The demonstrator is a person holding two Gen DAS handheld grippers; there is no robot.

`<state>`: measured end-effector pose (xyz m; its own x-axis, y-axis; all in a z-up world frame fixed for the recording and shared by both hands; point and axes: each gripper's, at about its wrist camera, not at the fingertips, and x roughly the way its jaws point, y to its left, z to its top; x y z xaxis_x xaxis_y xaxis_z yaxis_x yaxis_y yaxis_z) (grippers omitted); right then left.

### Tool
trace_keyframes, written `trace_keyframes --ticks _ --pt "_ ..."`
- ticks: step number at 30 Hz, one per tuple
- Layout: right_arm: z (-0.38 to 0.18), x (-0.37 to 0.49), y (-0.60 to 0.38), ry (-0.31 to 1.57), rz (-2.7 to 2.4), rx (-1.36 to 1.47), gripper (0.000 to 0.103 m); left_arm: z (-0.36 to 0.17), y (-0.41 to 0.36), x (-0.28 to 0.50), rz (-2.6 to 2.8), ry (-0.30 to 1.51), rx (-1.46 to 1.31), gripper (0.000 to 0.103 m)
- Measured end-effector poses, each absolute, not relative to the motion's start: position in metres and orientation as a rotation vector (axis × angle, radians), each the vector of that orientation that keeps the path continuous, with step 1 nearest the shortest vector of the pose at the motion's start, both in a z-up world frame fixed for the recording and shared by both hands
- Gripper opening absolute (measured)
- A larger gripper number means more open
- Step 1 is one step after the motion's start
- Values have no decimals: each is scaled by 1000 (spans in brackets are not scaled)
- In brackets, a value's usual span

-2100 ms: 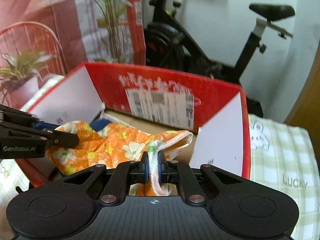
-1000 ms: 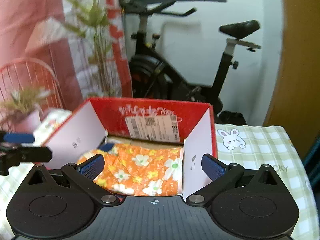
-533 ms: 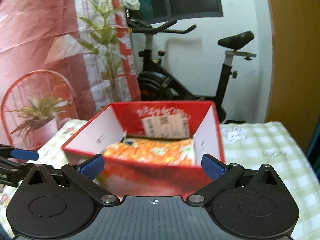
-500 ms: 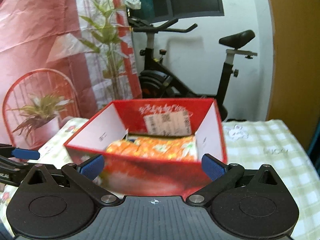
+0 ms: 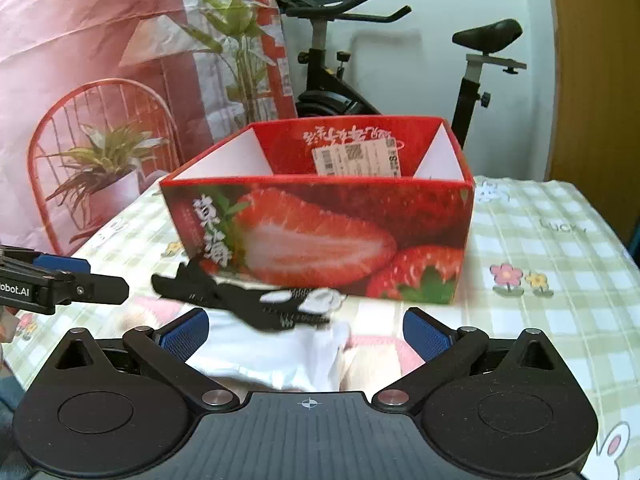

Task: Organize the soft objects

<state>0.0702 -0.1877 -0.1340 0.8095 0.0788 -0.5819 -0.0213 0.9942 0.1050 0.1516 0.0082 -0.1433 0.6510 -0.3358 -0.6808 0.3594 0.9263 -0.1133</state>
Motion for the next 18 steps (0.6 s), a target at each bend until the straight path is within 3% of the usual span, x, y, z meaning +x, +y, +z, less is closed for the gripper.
trace_keyframes --ticks 18 --pt "-146 21 -181 717 85 57 97 -170 24 95 -433 827 5 80"
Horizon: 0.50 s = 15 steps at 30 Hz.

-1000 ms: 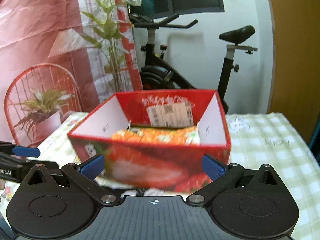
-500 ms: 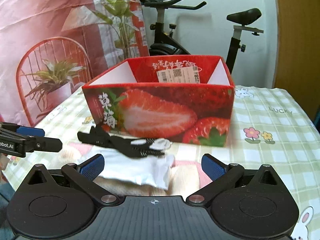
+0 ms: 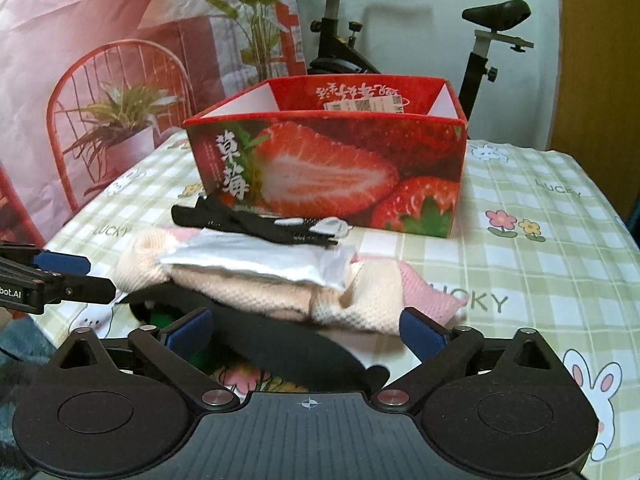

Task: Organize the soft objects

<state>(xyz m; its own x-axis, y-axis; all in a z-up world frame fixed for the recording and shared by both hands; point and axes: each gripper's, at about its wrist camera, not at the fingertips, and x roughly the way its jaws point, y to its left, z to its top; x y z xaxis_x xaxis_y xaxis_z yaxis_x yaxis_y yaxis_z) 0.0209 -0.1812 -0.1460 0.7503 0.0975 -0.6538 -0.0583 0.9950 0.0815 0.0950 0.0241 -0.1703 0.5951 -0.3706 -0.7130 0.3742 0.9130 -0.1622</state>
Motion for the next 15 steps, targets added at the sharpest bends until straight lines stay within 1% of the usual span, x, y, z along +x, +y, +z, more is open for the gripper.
trace_keyframes --ticks 3,5,8,12,15 --pt "-143 16 -177 710 102 48 93 -170 22 90 -466 822 3 69" --pt "-141 14 -173 717 105 33 91 -169 20 89 -490 822 -3 61" --pt "-140 10 -170 730 99 14 91 -172 20 86 -516 837 -25 57" --pt "-139 0 -169 738 102 19 86 -178 19 80 -532 857 -45 56" --pt "-139 -6 -168 745 104 24 86 -181 18 77 -539 862 -52 56"
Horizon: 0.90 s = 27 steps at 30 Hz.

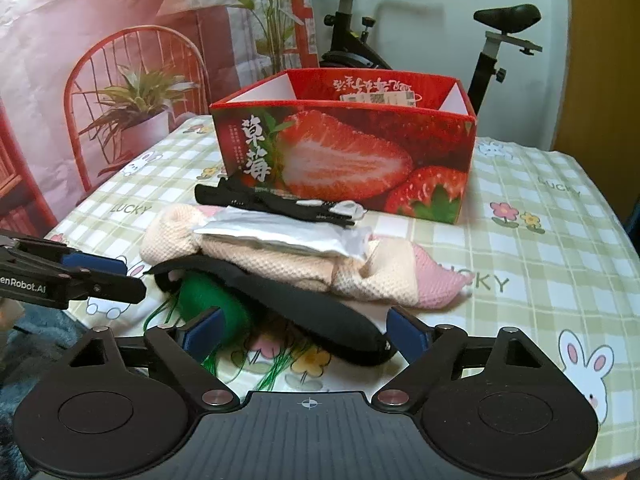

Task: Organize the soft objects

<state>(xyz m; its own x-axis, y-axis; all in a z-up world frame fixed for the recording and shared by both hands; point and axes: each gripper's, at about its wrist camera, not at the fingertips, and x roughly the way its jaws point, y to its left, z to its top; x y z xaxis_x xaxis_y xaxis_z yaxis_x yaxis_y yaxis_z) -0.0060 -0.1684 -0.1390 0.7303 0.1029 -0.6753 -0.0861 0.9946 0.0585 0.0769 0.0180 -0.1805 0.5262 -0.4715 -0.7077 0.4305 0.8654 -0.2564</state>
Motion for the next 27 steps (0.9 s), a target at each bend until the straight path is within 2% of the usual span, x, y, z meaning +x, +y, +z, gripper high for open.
trace_keyframes --ticks 5,15,19,27 --pt "-144 -14 -168 770 103 46 84 -185 15 73 -557 877 -51 56" --pt "-156 2 -152 854 214 49 65 -190 17 85 -573 923 -92 56" --pt "-160 13 -145 866 253 33 53 -196 7 95 -612 947 -91 52" --pt "-171 36 -135 874 307 2 53 -209 -4 122 -646 993 -143 52"
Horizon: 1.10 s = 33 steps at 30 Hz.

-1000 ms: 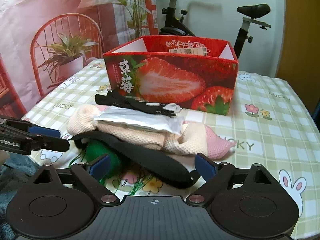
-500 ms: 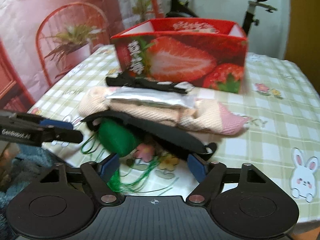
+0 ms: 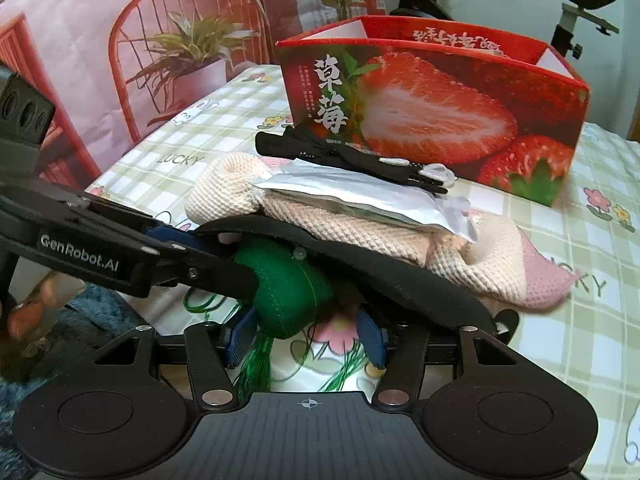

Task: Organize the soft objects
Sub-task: 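Close the left gripper on the green drawstring pouch, then lift the green pouch with the left gripper up toward the box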

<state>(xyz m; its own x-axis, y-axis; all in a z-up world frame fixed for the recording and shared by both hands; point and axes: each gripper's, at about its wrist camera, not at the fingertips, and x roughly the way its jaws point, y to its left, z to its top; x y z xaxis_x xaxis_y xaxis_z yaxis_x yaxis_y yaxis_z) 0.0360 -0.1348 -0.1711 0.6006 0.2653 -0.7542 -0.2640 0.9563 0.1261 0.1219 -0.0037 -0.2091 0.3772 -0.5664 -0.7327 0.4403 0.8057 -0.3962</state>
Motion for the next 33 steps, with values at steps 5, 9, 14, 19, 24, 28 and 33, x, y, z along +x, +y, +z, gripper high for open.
trace_keyframes --ticks 5,9,14,19,24,28,33 --pt "-180 45 -135 898 324 14 53 -217 -7 134 -677 1021 -203 53" --pt "-182 47 -135 888 323 7 52 -221 -7 140 -692 1035 -249 52" --pt "-177 45 -130 823 341 -70 53 -218 -6 140 -707 1019 -268 50" --pt "-180 52 -127 814 349 -86 47 -223 -6 147 -688 1037 -308 50" --pt "-172 50 -126 794 360 -90 44 -212 -4 144 -695 1019 -306 50" --pt "-153 48 -129 754 361 -76 44 -190 -4 143 -708 979 -306 50" --pt "-114 49 -137 663 365 -52 44 -143 0 140 -735 868 -297 50"
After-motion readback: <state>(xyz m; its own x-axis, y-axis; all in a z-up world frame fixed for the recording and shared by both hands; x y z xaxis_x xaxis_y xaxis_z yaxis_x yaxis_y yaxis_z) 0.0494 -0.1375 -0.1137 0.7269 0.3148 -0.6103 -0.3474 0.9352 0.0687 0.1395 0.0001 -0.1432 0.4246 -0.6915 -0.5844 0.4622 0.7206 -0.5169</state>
